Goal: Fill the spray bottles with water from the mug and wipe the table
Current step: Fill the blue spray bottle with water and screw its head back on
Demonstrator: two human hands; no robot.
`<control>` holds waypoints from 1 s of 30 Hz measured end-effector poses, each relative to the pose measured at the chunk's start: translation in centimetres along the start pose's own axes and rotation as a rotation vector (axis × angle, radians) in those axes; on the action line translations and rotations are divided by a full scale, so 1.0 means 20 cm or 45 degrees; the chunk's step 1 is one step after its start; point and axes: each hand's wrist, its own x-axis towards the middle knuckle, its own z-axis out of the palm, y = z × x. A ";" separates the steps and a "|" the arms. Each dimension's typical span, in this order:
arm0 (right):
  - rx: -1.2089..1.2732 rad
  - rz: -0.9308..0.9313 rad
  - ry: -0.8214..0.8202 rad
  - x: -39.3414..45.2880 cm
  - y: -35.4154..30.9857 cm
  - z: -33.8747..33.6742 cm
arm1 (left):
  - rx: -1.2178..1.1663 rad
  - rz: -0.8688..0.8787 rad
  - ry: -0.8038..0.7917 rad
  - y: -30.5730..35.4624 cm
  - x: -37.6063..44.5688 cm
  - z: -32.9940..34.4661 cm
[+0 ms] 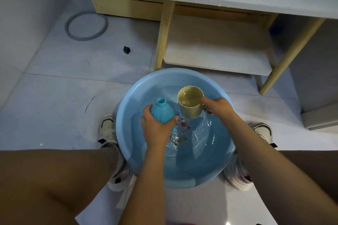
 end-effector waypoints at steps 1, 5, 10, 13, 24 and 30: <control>-0.015 -0.015 0.029 -0.01 -0.01 -0.01 | 0.009 0.009 -0.009 0.00 -0.01 0.01; -0.164 -0.138 0.145 -0.07 -0.07 -0.02 | 0.033 0.027 -0.029 0.01 -0.02 0.03; -0.130 -0.268 0.253 -0.12 -0.13 -0.01 | 0.076 0.068 -0.037 0.01 -0.02 0.03; -0.111 -0.309 0.292 -0.14 -0.16 0.00 | 0.102 0.107 -0.061 0.00 -0.02 0.04; -0.295 -0.589 0.573 -0.22 -0.21 0.02 | 0.075 0.161 -0.081 0.02 -0.01 0.04; -0.357 -0.731 0.682 -0.21 -0.21 0.03 | 0.087 0.176 -0.088 0.04 -0.01 0.03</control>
